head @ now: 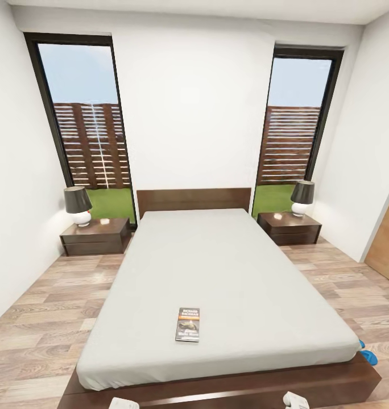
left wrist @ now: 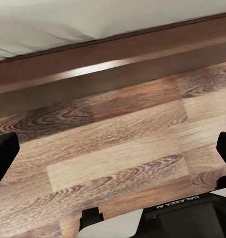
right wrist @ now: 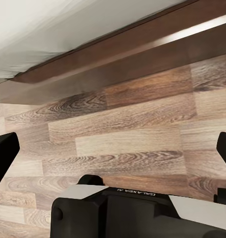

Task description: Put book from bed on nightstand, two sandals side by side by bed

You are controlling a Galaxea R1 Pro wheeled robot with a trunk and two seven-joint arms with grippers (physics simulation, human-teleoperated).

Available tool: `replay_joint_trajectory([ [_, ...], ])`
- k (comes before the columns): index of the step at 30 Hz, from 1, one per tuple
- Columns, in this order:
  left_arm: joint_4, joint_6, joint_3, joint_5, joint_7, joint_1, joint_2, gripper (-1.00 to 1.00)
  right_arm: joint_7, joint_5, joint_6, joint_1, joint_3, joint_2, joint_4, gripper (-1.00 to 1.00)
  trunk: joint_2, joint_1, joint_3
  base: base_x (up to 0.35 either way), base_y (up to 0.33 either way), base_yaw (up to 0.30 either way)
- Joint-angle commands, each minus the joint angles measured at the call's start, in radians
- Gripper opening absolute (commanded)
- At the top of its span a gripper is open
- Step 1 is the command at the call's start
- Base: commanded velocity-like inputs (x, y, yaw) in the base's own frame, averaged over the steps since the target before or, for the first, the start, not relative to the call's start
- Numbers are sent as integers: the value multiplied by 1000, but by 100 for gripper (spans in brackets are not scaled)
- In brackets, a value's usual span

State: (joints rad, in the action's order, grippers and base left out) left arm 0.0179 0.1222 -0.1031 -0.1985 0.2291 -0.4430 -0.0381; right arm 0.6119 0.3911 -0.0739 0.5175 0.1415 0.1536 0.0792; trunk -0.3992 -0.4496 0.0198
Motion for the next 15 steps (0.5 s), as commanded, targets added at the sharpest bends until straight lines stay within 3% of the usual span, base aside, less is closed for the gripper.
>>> replay_joint_trajectory([
  [1, -1, 4, -9, -10, 3, 0, 0, 100, 5, 11, -4, 1, 8, 0, 2, 100, -1, 0, 0, 0, 0, 0],
  [15, 1, 4, -9, -9, 1, 0, 0, 100, 5, 11, -4, 1, 7, 0, 2, 100, -1, 0, 0, 0, 0, 0],
])
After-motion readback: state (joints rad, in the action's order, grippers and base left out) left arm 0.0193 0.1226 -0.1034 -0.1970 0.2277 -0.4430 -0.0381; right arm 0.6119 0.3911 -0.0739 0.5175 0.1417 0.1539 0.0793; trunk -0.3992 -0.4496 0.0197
